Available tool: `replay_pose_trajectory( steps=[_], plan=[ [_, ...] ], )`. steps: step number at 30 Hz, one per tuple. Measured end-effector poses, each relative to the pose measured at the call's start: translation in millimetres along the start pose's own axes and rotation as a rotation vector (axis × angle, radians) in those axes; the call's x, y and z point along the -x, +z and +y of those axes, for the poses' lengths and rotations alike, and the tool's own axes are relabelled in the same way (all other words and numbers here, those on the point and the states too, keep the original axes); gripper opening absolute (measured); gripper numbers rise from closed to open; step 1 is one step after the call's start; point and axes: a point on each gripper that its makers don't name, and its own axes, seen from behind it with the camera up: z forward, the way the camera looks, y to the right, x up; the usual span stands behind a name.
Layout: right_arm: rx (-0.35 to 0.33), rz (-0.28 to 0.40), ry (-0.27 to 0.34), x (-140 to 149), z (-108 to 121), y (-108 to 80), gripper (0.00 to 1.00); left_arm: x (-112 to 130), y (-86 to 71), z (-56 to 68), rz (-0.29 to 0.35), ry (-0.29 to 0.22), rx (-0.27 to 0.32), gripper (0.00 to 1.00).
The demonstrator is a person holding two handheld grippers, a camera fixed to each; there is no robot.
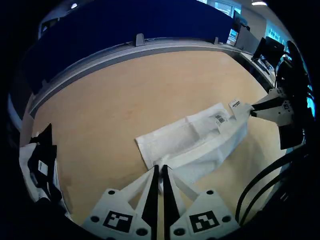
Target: Fold towel
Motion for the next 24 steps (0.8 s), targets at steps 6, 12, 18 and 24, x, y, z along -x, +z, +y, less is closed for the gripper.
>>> replay_pose_trajectory(
  steps=[6, 12, 18, 24],
  plan=[
    [0.007, -0.014, 0.034, 4.1, 6.6, 17.1, 0.17, 0.9, 18.2, -3.0, -0.019, -0.002, 0.010, 0.07],
    [0.008, -0.028, 0.056, 8.4, 7.5, 30.7, 0.17, 4.5, 32.2, -7.8, -0.040, 0.007, 0.001, 0.07],
    [0.021, -0.044, 0.057, 12.1, 11.1, 40.6, 0.17, 4.1, 43.9, -10.1, -0.051, 0.012, 0.001, 0.07],
    [0.050, -0.049, 0.068, 14.3, 16.6, 47.0, 0.19, 0.1, 54.2, -12.9, -0.051, 0.001, 0.000, 0.10]
  ],
)
